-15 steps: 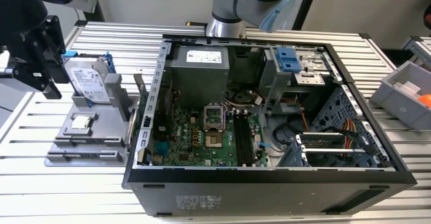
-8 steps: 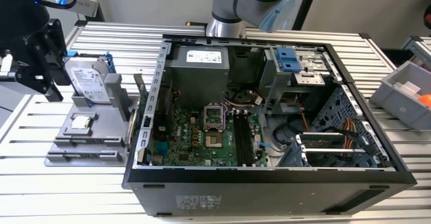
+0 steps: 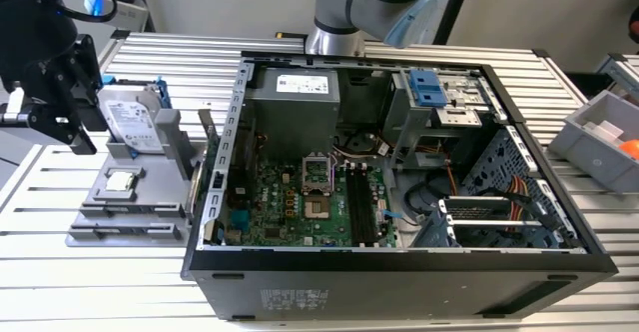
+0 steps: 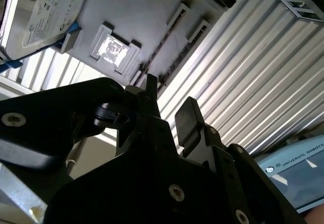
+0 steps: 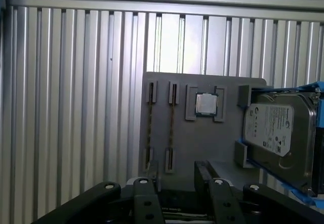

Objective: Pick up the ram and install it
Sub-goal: 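Pick up the ram and move it above insertion slot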

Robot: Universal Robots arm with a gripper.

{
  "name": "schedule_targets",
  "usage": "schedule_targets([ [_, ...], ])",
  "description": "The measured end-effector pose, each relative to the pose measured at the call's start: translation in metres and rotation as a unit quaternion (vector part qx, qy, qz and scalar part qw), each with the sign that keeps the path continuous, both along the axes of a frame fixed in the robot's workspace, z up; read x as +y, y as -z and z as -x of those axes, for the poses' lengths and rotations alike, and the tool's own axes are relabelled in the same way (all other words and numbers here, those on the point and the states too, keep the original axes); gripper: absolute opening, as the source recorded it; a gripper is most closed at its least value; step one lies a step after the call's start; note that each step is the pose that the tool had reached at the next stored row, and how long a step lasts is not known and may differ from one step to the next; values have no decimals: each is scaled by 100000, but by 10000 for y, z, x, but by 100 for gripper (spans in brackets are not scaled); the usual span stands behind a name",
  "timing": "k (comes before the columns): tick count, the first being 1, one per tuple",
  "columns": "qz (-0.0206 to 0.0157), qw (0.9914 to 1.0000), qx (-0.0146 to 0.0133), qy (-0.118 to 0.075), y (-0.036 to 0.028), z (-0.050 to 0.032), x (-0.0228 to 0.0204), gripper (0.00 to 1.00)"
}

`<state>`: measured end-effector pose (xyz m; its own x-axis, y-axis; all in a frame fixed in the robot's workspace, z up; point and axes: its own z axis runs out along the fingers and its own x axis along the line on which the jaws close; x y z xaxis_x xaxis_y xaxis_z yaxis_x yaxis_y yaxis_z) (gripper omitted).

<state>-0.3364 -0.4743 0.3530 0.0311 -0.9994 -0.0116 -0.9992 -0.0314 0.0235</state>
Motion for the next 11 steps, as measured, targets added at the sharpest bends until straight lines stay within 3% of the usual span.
schedule_targets([
  [11,15,100000,-4,0,119,0,0,100],
])
